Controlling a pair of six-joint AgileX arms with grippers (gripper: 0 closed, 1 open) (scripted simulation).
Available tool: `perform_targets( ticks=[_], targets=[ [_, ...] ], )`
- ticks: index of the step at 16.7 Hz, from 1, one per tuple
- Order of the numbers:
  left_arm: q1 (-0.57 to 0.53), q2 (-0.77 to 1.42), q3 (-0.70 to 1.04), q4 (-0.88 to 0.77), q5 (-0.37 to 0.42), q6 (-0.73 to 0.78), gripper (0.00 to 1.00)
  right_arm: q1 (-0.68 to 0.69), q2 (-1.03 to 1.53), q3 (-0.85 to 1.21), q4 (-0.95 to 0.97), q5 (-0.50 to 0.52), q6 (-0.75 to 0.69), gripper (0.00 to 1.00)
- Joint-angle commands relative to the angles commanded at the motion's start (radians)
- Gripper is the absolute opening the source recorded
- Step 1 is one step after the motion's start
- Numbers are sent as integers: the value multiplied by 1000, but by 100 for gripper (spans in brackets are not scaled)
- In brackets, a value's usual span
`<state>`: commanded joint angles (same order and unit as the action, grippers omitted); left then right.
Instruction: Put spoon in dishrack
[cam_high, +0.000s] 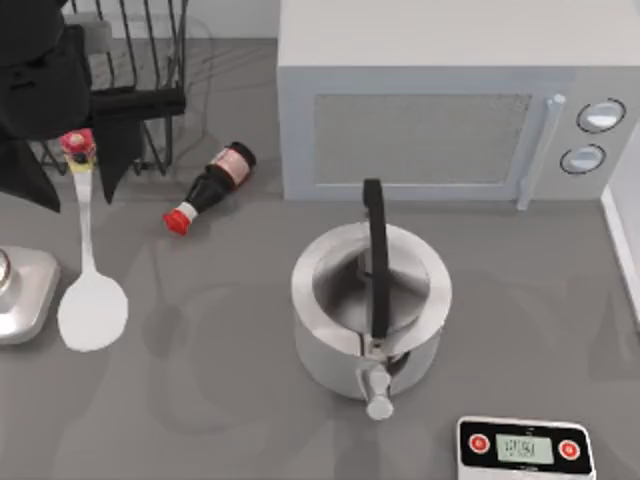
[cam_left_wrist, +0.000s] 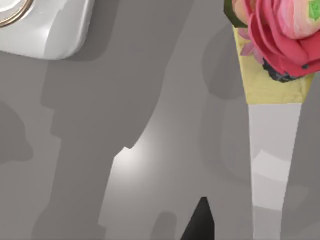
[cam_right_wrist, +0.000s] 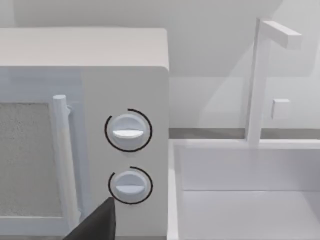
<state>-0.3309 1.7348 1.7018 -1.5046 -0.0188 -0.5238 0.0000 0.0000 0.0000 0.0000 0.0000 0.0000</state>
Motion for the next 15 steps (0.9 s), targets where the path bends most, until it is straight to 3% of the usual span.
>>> perform_targets(
  ticks=[4,8,15],
  targets=[
    [8,-6,-8,15,2,8,0,0,0,0,0,0,0,100],
    [72,-113,-72,157,32,77,0,0,0,0,0,0,0,100],
    [291,-457,-330,763,128,303,0,0,0,0,0,0,0,100]
  ],
)
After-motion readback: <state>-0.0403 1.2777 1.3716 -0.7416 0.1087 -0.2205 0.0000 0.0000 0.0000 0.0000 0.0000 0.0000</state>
